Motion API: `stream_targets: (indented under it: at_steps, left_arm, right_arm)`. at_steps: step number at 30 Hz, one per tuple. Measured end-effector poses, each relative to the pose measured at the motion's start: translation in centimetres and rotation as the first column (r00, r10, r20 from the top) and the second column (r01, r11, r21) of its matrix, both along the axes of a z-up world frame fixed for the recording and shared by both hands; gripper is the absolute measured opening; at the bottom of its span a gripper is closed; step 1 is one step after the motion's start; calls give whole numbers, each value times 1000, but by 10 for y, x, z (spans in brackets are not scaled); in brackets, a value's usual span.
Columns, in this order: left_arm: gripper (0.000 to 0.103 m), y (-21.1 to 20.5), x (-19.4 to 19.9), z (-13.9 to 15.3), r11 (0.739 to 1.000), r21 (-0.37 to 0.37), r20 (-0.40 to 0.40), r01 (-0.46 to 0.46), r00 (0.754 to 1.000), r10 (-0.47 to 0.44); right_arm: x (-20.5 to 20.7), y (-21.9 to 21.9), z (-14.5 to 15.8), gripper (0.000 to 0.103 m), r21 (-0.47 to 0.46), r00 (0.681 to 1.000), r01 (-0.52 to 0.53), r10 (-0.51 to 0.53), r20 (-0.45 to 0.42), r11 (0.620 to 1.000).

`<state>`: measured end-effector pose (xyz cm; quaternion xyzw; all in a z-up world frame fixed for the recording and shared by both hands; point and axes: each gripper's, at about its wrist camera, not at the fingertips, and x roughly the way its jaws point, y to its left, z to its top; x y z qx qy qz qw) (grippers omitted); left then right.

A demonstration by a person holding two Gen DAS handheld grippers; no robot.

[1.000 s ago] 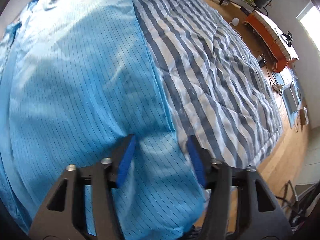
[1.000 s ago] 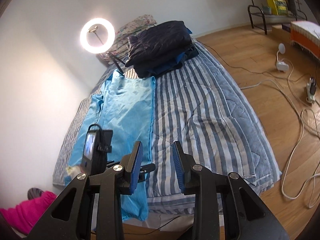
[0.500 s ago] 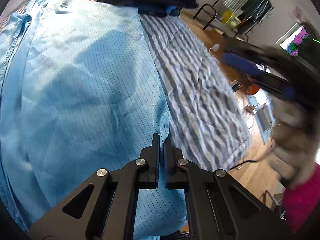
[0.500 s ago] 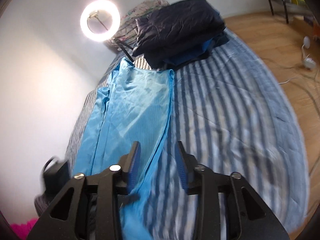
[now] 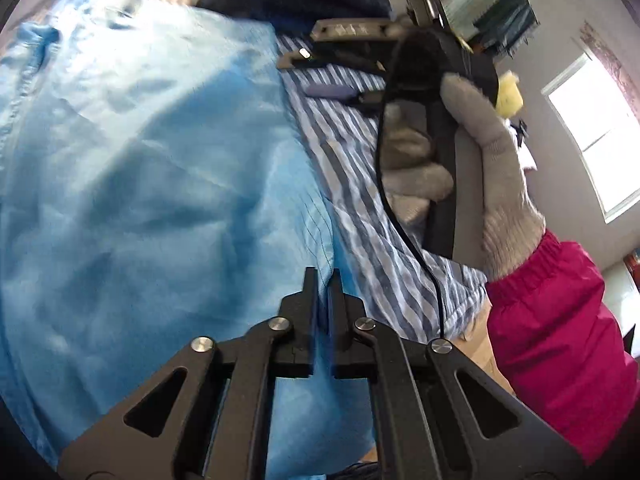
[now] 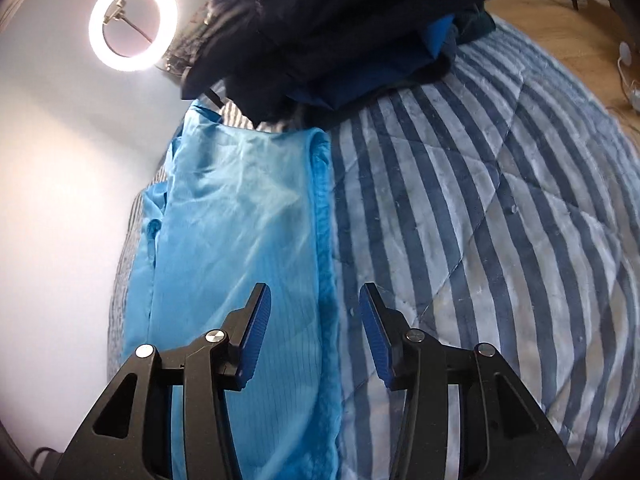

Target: Fold large clothes

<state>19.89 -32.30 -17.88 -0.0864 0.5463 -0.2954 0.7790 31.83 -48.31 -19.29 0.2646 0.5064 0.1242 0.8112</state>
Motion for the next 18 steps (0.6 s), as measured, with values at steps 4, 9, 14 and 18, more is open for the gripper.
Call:
stream_targets:
  at_steps: [4, 9, 14, 18]
  left_arm:
    - [32, -26, 2, -10, 998, 62, -8, 31, 1000, -30]
    - [51, -57, -3, -23, 977, 204, 19, 60, 998, -65]
    - [14, -71, -10, -36, 946, 324, 140, 33, 987, -82]
    - [2, -55, -3, -36, 969, 245, 99, 44, 993, -70]
  right_arm:
    - [-3, -23, -7, 45, 2, 999, 34, -34, -13, 999]
    - [-16, -67, -6, 45, 44, 993, 122, -122, -7, 992]
    - [-18, -83, -8, 45, 95, 989, 146, -147, 1, 985]
    - [-13, -71, -8, 45, 122, 995, 93, -96, 16, 988]
